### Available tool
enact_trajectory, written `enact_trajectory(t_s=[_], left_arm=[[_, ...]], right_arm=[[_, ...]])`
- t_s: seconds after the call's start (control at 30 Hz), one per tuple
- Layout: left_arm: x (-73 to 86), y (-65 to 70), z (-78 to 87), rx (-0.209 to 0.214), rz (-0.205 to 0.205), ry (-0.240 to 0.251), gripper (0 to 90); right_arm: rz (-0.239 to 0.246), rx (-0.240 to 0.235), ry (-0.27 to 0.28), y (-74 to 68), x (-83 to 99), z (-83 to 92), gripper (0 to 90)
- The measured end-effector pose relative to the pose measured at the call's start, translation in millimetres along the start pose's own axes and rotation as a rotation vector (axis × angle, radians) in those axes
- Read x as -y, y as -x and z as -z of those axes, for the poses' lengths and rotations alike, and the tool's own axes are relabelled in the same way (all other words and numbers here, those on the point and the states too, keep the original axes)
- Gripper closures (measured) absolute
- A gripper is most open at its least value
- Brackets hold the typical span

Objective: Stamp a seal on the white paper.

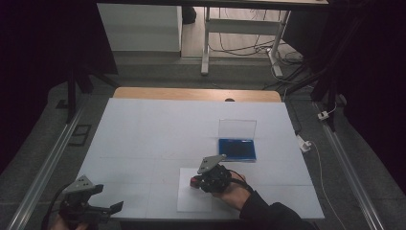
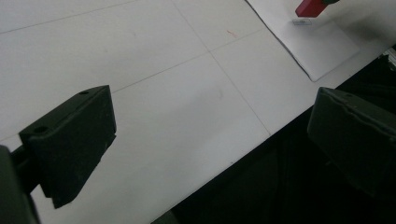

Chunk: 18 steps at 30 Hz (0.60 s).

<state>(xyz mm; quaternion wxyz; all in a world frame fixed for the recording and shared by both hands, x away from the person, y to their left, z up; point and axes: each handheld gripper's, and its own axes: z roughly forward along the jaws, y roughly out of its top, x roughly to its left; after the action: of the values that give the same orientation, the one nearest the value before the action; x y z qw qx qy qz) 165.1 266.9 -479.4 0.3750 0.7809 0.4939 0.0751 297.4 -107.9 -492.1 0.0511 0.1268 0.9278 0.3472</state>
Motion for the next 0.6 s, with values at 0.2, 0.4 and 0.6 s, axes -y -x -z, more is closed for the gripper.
enact_trajectory(t_s=[0.2,0.4,0.6], left_arm=[[-0.1,0.1,0.0,0.0,0.0,0.0,1.8],[0.0,0.0,0.0,0.0,0.001,0.0,1.8],[0.0,0.2,0.1,0.0,-0.001,0.001,1.8]], right_arm=[[-0.025,-0.001,0.021,4.1,0.3,8.2,79.1],[-0.047,0.0,0.036,6.7,0.4,17.0,79.1],[-0.067,-0.001,0.051,9.3,1.3,23.8,79.1]])
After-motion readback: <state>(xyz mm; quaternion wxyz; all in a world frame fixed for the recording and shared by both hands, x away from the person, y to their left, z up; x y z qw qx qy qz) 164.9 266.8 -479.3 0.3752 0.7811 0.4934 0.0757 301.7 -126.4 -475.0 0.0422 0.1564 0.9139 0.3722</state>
